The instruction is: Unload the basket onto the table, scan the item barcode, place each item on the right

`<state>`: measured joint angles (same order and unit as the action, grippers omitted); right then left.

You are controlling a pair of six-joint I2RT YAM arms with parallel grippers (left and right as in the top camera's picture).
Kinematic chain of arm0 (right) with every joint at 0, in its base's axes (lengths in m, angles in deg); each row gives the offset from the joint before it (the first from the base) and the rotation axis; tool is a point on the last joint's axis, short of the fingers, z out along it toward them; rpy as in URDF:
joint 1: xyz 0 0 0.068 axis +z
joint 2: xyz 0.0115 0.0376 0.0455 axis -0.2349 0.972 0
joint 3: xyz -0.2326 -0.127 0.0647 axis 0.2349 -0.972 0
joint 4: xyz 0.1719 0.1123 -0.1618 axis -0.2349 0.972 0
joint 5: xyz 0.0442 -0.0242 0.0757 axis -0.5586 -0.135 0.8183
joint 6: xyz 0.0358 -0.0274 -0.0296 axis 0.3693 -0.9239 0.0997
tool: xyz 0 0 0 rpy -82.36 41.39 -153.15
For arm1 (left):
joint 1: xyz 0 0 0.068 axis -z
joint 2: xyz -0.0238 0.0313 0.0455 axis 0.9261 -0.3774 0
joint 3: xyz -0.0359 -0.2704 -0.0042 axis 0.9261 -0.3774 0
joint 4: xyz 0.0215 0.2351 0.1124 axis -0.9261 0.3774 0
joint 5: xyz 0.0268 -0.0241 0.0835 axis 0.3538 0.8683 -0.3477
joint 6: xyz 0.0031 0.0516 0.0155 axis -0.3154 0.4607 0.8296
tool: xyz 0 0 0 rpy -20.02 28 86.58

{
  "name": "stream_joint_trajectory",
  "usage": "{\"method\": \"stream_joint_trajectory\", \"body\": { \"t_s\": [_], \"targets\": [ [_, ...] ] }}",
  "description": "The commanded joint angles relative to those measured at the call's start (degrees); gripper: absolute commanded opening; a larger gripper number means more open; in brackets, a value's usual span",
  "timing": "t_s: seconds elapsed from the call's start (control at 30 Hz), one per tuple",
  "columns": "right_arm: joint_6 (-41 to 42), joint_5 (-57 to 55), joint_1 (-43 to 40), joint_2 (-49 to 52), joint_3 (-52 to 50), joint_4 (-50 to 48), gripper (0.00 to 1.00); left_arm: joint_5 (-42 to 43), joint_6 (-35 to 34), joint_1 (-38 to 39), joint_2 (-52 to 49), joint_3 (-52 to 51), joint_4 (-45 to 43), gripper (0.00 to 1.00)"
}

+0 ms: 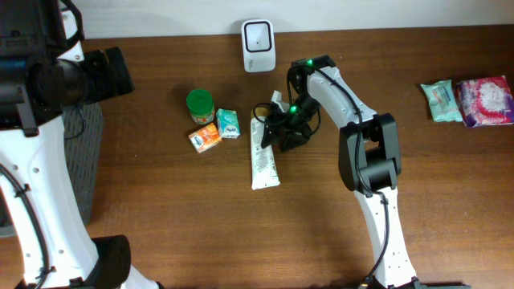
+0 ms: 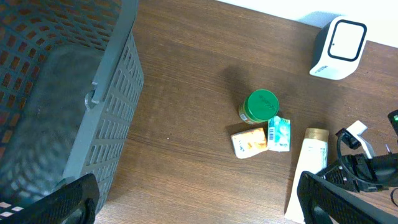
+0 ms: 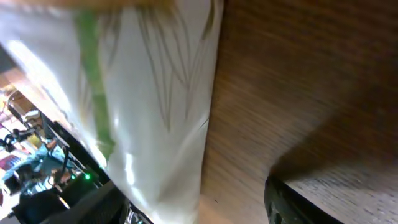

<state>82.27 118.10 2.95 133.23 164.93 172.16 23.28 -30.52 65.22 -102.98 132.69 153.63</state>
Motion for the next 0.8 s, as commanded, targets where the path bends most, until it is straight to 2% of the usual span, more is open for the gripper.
{"method": "stream_joint_trajectory", "body": {
  "t_s": [0.0, 0.07, 0.17, 0.3, 0.33, 0.4, 0.57, 0.77],
  "targets": [
    [0.8, -0.8, -0.4, 0.2, -2.3, -3.1, 0.66, 0.4, -0.3, -0.2, 0.2, 0.1, 0.0, 0.99],
    [0.8, 1.8, 0.8, 0.2, -2.9, -3.8, 0.65, 0.4, -0.3, -0.2, 0.2, 0.1, 0.0, 0.99],
    [0.8, 1.7, 3.0, 0.2, -3.7, -5.8, 0.49, 0.4, -0.3, -0.2, 0.2, 0.1, 0.0, 0.99],
    [0.8, 1.8, 2.7, 0.2, -7.5, -7.9, 0.43, 0.4, -0.3, -0.2, 0.2, 0.1, 0.0, 0.99],
    [0.9, 1.8, 2.7, 0.2, -7.5, -7.9, 0.33, 0.4, -0.3, -0.2, 0.2, 0.1, 0.0, 0.99],
    [0.9, 2.1, 2.7, 0.2, -7.4, -7.8, 0.04, 0.4, -0.3, -0.2, 0.2, 0.1, 0.0, 0.99],
    [-0.5, 10.5, 0.0, -3.2, -5.0, -6.9, 0.04, 0.4, -0.3, -0.2, 0.2, 0.1, 0.0, 0.99],
    [-19.5, 26.4, -0.9, -12.1, 2.7, -5.9, 0.04, 0.4, -0.3, -0.2, 0.2, 0.1, 0.0, 0.99]
  ]
}}
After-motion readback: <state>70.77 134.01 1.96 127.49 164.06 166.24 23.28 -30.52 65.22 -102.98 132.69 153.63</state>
